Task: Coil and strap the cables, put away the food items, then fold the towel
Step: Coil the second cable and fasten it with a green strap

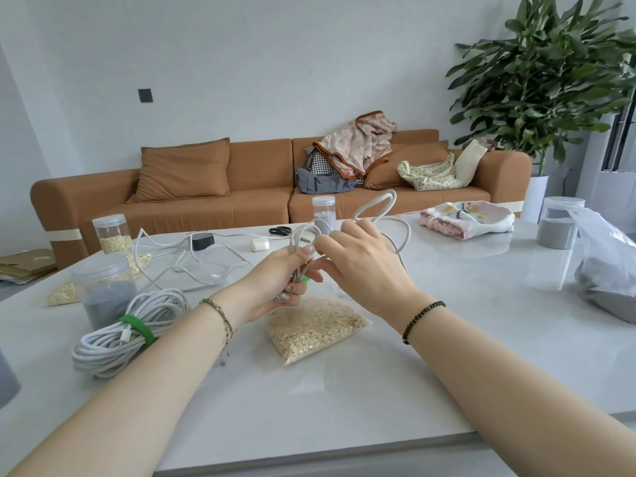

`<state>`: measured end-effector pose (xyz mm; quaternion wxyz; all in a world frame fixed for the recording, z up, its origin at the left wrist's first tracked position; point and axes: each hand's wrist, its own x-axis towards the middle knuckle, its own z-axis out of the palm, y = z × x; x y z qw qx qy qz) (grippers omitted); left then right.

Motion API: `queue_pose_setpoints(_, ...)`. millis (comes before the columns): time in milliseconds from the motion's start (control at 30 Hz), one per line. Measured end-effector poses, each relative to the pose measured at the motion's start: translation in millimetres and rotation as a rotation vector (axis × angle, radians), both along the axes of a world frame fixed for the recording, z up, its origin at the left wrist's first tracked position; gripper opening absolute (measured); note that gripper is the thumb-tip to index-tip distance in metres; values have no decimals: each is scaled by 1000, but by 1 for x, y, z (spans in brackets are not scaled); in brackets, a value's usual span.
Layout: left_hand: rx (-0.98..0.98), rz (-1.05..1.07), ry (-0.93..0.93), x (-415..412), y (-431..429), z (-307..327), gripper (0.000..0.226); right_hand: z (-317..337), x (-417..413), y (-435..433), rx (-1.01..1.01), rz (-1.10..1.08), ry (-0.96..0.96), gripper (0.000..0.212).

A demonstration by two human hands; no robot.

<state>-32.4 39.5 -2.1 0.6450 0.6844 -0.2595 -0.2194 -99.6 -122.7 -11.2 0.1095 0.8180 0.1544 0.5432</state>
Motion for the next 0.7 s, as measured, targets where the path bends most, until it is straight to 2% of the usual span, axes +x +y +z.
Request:
queue_pose_setpoints(67,21,-12,-1,-1,0,1,29,0,0,-2,15,-4,15,19)
queue_pose_setpoints(267,41,-68,66,0,2,3,32,0,0,-10,201,45,83,28)
queue_pose_setpoints(400,77,-84,148,0,6,7,35,-1,1,-9,182,17,131,15)
queue_pose_setpoints(500,70,-109,216,1,8,9,37,-3,2,-8,241,14,168,11)
queue_pose_setpoints(700,-214,-93,281,2,8,16,39,0,2,-15,398,10,233,13)
